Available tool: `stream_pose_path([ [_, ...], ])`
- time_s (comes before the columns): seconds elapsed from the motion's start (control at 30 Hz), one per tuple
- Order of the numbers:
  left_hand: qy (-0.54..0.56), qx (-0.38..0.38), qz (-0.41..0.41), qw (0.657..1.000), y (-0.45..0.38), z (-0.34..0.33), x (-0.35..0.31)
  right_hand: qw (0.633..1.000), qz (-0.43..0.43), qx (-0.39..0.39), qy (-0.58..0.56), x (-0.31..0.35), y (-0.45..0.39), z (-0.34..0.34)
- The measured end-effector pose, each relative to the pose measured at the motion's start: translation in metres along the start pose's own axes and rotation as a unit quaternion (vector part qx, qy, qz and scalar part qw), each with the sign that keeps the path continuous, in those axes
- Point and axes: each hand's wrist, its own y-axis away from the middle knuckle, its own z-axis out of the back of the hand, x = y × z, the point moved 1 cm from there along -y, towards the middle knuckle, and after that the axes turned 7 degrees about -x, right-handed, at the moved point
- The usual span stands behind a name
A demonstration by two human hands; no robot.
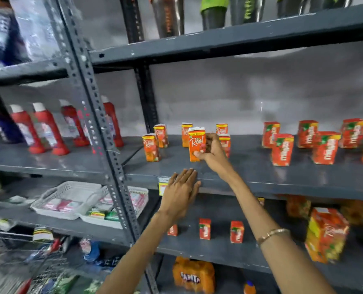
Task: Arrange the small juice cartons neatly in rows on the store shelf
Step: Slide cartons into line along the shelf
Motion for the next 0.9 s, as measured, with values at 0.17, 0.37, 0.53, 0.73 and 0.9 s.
stream_pose_path([
  [0.17,0.008,0.003,0.040,0.999,0.003,0.009,0.057,0.998,-0.033,-0.013,0.055,-0.026,-0.030,-0.047],
  [0.37,0.017,-0.003,0.030,0.999,0.002,0.011,0.069,0.995,-0.060,-0.023,0.080,-0.045,-0.047,-0.061],
  [0.53,0.023,-0.015,0.033,0.999,0.005,0.009,0.069,0.995,-0.061,-0.023,0.069,-0.048,-0.053,-0.068],
  [0.73,0.020,-0.012,0.037,0.999,0.004,0.011,0.066,0.994,-0.054,-0.017,0.089,-0.052,-0.052,-0.065],
  [0.9,0.000,-0.007,0.040,0.999,0.004,0.009,0.062,0.991,-0.040,-0.028,0.123,-0.051,-0.043,-0.057],
])
